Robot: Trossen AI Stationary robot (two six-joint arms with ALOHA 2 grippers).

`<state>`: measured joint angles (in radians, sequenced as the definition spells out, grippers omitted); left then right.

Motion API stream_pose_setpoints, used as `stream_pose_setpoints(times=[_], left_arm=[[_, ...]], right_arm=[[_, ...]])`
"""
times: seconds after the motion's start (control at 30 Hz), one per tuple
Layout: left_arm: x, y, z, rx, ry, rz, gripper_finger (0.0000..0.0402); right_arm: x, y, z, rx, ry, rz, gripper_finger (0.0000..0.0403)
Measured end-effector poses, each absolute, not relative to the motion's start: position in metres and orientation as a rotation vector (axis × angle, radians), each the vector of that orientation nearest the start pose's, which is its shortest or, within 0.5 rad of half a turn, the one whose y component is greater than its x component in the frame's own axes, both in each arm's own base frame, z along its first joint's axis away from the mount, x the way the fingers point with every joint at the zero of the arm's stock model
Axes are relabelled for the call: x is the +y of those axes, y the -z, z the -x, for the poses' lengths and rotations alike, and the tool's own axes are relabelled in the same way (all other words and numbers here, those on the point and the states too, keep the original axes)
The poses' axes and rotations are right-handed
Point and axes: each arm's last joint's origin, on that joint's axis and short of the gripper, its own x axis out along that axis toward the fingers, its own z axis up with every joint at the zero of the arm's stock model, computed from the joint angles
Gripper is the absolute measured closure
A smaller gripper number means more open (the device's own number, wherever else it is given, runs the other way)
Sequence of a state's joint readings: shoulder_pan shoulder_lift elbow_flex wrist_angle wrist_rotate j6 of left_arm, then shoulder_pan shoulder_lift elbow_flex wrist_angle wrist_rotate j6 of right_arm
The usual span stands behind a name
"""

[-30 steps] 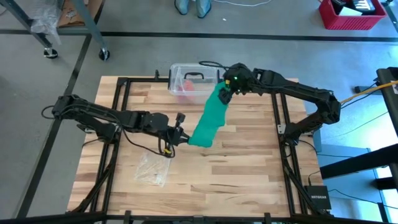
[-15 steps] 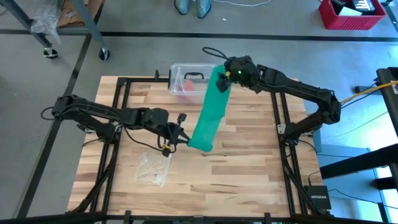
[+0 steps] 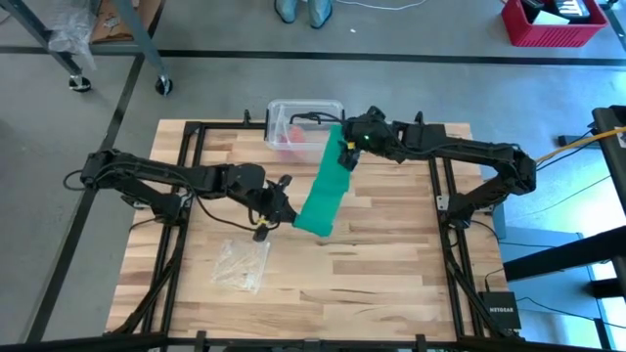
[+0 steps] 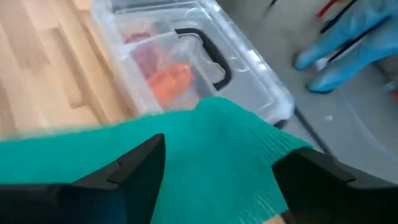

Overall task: Roll bandage
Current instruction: Roll the green bandage

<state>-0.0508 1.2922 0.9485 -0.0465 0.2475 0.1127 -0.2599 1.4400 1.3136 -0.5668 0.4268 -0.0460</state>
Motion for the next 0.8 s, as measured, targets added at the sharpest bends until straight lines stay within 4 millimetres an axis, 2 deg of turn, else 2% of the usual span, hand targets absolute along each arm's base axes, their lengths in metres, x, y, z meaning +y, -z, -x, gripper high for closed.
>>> stream_pose_setpoints(times=[0.2, 0.4, 0.5, 0.7, 0.8], left_arm=[[-0.016, -0.293, -0.286, 0.402, 0.301, -0.033, 0.0391], [-0.016, -0.292, -0.285, 0.403, 0.306, -0.032, 0.0391], [-0.016, -0.292, -0.285, 0.403, 0.305, -0.030, 0.0391], [-0.016, -0.291, -0.285, 0.425, 0.306, -0.028, 0.0391], [-0.016, -0.289, -0.284, 0.436, 0.307, -0.038, 0.0391]], right_arm=[[-0.082, -0.375, -0.293, 0.606, 0.689, 0.217, 0.0121], [-0.090, -0.386, -0.297, 0.501, 0.720, 0.196, 0.0121], [-0.098, -0.374, -0.306, 0.499, 0.677, 0.121, 0.0121], [-0.108, -0.325, -0.313, 0.766, 0.476, -0.238, 0.0121], [-0.103, -0.318, -0.309, 0.863, 0.394, -0.365, 0.0121]])
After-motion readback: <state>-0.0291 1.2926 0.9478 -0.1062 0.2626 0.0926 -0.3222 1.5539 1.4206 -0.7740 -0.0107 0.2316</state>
